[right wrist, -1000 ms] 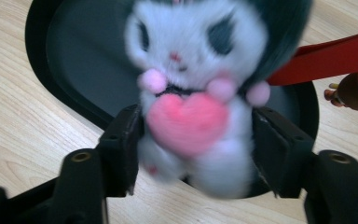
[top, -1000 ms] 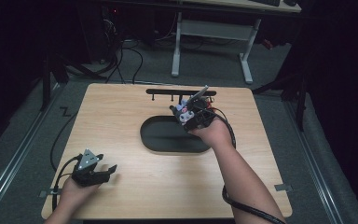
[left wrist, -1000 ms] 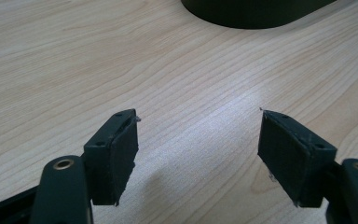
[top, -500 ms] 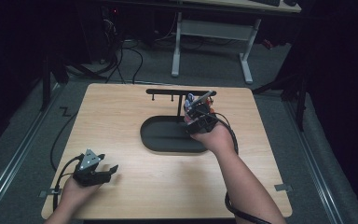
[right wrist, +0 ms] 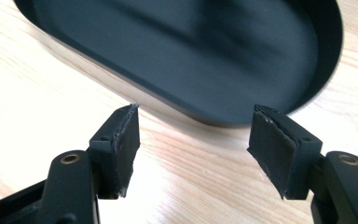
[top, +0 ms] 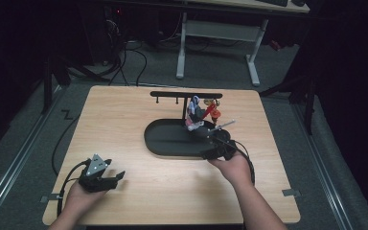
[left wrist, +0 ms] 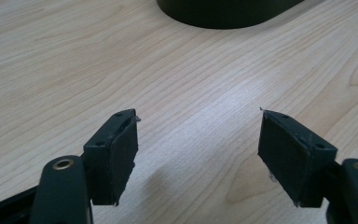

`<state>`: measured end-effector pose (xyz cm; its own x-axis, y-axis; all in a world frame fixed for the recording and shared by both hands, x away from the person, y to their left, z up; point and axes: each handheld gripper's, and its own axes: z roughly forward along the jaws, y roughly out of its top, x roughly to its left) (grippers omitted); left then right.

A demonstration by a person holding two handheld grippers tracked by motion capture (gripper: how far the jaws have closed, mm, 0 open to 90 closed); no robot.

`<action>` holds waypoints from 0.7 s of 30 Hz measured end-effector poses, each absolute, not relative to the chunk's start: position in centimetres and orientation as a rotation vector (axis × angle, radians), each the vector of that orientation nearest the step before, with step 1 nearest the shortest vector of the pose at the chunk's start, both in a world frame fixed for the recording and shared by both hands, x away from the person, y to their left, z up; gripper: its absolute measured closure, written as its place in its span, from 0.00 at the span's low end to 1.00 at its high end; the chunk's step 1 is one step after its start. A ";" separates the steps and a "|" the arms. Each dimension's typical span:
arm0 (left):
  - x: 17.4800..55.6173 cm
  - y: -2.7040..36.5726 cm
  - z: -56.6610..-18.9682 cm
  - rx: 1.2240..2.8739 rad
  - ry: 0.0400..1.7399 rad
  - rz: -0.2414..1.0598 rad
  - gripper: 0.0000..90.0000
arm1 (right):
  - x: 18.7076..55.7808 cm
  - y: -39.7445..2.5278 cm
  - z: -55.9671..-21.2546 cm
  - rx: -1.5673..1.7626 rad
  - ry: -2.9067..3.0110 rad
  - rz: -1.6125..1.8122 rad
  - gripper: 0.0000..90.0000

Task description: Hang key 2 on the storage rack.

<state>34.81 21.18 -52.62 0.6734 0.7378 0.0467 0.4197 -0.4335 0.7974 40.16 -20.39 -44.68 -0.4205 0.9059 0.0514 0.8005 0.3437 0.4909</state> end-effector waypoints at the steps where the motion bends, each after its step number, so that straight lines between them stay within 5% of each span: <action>1: 34.7 21.1 -52.6 2.089 0.881 0.501 0.32 | 39.9 -20.6 -45.0 1.539 2.364 0.686 0.37; 21: 33.7 19.5 -52.6 2.110 0.798 0.470 0.32 | 29.8 -23.3 -51.7 1.371 2.088 0.943 0.32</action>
